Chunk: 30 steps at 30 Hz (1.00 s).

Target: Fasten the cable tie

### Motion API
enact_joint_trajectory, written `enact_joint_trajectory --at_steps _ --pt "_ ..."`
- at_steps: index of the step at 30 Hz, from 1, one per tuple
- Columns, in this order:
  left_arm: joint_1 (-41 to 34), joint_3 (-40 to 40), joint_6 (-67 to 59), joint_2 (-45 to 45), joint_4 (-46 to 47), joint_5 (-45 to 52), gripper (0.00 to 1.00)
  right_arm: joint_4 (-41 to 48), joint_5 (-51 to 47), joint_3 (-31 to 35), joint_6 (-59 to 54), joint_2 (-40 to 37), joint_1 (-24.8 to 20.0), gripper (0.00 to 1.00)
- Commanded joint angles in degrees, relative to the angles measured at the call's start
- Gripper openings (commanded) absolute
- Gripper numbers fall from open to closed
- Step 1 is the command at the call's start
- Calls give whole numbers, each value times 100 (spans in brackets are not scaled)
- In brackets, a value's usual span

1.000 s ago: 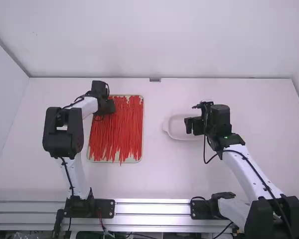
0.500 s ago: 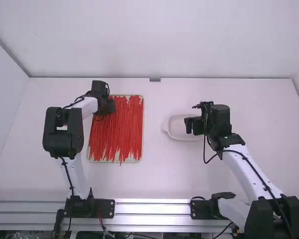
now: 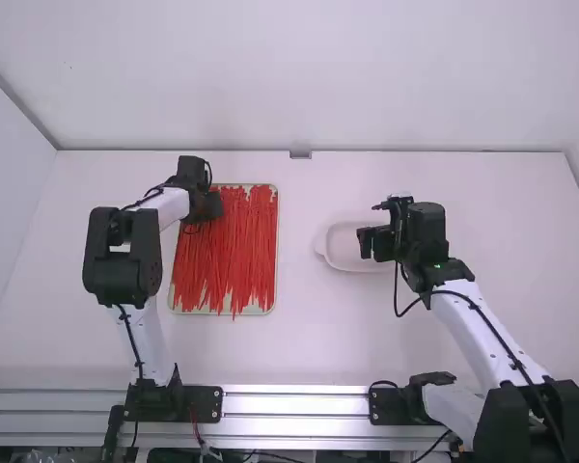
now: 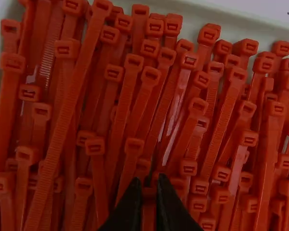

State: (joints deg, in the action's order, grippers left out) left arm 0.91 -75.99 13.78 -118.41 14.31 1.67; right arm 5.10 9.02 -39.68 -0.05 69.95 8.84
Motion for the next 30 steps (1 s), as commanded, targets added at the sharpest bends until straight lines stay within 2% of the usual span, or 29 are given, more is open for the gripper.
enact_joint_trajectory --at_steps 1,7,18,22,30 --pt "-15 -52 35 -37 28 33 4 -15 17 -155 17 7 4 98" --pt "-15 -337 118 20 293 42 2 -17 15 -155 15 7 63 98" --pt "26 -1443 109 319 1482 35 1 -15 15 -155 13 7 11 98" --pt "-17 -1687 118 656 1744 42 2 -15 17 -155 0 7 20 98" --pt "-17 -1652 142 1764 2000 22 1 -13 15 -155 0 7 17 98"
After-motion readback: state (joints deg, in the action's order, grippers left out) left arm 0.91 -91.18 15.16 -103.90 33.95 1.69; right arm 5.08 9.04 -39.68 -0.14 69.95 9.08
